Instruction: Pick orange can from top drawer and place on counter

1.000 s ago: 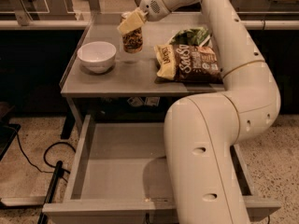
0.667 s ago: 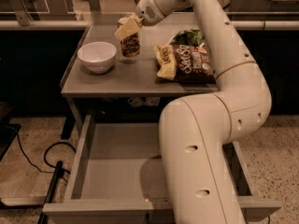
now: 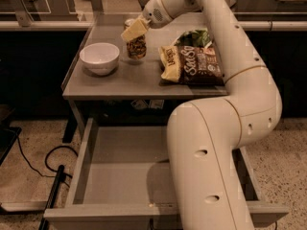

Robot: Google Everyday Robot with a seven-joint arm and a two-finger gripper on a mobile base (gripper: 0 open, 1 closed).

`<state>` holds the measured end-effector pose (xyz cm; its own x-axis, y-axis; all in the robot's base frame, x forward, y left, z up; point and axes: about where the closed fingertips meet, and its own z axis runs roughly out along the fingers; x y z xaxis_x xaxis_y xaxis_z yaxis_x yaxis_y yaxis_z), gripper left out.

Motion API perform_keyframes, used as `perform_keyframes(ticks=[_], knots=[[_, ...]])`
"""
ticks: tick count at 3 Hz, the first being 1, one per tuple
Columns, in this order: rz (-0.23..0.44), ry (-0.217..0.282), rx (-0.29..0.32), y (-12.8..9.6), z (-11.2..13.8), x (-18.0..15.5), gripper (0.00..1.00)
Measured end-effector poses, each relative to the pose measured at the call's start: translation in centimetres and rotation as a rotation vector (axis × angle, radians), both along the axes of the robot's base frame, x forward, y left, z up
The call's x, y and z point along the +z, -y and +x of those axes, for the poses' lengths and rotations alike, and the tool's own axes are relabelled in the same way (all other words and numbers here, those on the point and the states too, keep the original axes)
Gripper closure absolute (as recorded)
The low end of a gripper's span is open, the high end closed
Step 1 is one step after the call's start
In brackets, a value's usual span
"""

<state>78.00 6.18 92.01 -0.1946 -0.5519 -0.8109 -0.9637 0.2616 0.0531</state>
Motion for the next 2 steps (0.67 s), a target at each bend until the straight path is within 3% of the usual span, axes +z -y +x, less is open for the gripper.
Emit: perform_keyframes(ticks=[1,2], knots=[[0.014,0.002,-0.007,0.49,0.23,-0.29,1.0],[0.043,0.035,0.005,0.32,0.47,-0.35,1.0]])
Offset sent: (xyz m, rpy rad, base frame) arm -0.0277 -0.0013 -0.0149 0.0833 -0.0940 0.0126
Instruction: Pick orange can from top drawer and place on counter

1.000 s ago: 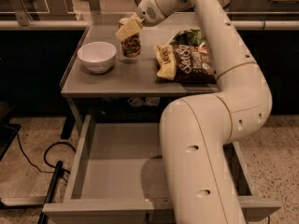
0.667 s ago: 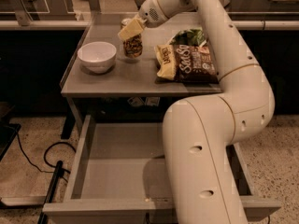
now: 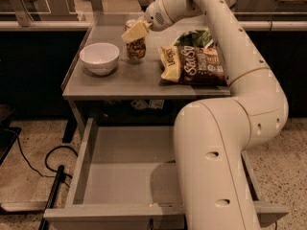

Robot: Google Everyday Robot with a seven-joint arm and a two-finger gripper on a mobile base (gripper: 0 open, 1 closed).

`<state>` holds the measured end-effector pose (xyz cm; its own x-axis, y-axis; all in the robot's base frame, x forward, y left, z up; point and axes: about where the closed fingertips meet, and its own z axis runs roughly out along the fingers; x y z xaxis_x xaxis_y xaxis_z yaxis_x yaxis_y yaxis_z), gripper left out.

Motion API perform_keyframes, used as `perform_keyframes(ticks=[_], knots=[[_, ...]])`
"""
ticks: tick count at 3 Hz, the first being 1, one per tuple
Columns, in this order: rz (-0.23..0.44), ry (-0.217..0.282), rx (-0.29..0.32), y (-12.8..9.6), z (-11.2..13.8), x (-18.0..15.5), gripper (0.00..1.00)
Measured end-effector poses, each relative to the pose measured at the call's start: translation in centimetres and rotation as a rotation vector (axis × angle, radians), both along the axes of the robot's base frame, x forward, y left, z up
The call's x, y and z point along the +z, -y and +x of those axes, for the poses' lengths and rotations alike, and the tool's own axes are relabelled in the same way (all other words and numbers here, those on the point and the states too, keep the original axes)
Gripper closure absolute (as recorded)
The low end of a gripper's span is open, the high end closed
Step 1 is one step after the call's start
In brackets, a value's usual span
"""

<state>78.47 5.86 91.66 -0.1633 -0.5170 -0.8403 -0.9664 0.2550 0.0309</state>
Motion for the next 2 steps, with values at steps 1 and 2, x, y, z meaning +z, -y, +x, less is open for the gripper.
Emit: perform_keyframes(ticks=[1,2], knots=[[0.022,0.017,0.004,-0.03,-0.15,-0.35,1.0],[0.028,0.017,0.012,-0.25,-0.74,-1.05,1.0]])
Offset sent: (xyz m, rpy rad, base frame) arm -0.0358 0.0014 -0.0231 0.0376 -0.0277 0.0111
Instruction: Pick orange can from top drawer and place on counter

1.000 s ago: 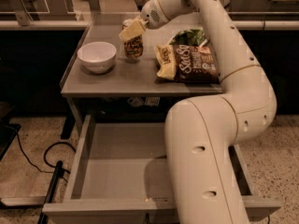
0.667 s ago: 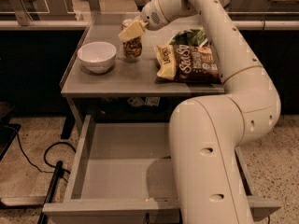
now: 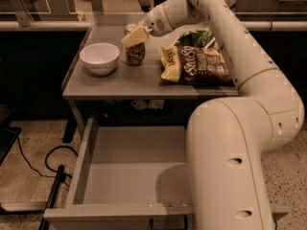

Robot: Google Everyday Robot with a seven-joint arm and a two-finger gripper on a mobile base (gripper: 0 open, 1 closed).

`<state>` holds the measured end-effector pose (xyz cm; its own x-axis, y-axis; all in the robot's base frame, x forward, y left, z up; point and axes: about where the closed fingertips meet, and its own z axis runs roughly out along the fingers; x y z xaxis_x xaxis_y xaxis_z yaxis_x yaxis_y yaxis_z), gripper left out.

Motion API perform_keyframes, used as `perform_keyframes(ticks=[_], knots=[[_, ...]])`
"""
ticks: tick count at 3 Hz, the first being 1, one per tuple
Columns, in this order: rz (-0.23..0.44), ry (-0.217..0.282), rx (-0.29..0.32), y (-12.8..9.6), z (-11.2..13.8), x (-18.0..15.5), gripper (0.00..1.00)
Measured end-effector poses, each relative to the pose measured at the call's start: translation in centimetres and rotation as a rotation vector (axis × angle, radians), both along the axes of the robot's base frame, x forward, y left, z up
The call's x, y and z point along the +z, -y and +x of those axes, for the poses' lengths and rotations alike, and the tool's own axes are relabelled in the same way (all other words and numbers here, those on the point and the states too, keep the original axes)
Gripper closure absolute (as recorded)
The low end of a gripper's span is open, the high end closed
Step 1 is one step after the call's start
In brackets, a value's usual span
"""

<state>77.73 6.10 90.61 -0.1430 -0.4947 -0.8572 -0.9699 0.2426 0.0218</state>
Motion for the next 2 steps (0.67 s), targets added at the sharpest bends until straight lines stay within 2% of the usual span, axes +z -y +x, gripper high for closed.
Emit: perform_keyframes(ticks=[2], knots=[[-0.02,-0.012,0.029,-0.65,-1.43,-1.17,1.0]])
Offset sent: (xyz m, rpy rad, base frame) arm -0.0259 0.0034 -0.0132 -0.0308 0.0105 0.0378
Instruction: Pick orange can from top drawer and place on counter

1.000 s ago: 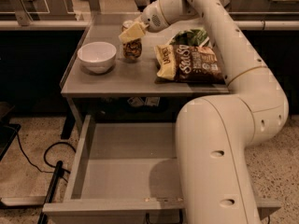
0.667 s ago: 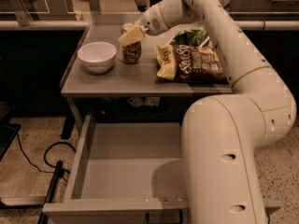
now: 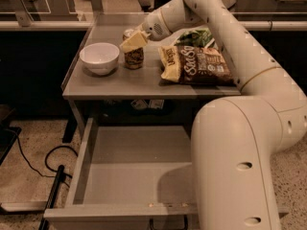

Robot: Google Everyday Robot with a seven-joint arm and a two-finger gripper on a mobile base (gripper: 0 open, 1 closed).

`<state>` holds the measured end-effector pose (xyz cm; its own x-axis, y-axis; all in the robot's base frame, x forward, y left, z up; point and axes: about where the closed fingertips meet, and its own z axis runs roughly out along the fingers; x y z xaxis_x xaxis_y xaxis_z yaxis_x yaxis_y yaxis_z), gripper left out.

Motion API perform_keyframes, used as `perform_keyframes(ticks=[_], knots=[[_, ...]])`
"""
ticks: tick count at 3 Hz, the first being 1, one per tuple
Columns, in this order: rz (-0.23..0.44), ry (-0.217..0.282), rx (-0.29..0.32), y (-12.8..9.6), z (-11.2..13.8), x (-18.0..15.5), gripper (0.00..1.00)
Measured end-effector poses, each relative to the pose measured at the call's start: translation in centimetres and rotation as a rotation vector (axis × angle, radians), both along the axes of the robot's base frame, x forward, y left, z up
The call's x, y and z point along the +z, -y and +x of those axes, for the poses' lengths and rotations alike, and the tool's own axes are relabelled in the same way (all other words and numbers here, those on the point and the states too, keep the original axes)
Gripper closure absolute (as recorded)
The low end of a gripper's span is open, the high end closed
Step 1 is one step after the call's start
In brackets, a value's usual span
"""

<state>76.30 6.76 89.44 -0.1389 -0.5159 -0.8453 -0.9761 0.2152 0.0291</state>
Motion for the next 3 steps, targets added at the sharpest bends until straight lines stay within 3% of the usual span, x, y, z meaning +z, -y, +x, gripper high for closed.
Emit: perform_keyframes(ticks=[1,3], knots=[[0.0,0.0,0.0,-0.01,0.0,-0.02,0.82],[0.0,0.0,0.0,-0.02,0.0,-0.02,0.36]])
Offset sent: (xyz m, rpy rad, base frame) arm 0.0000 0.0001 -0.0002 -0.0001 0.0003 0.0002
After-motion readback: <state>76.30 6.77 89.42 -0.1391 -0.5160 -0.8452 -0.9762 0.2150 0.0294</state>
